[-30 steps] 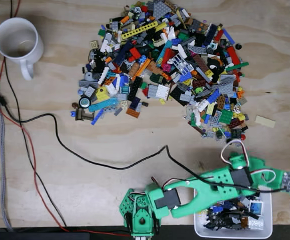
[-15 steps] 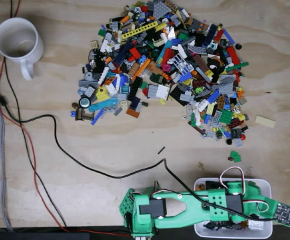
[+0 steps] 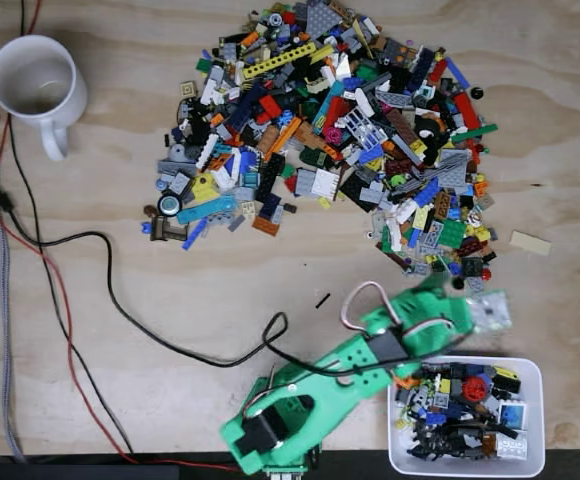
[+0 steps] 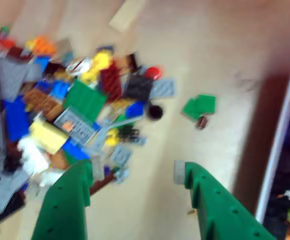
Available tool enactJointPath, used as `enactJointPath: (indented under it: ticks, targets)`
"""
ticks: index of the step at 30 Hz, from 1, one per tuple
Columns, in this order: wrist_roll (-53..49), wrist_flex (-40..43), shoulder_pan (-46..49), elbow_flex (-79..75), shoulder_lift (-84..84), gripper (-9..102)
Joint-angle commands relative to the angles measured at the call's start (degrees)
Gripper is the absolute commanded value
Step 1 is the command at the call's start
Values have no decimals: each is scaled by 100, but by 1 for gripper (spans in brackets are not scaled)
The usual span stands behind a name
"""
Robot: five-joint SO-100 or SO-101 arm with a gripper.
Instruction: Find the closest Lego and put it in the bin.
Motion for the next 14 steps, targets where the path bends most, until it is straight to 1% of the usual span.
enactJointPath:
  ticks: [1, 5, 14]
  targets:
    - [431, -202, -2584, 571, 905, 21]
    - [483, -378, -3226, 1187, 1266, 20]
    - [360, -501, -3560, 1257, 1046, 20]
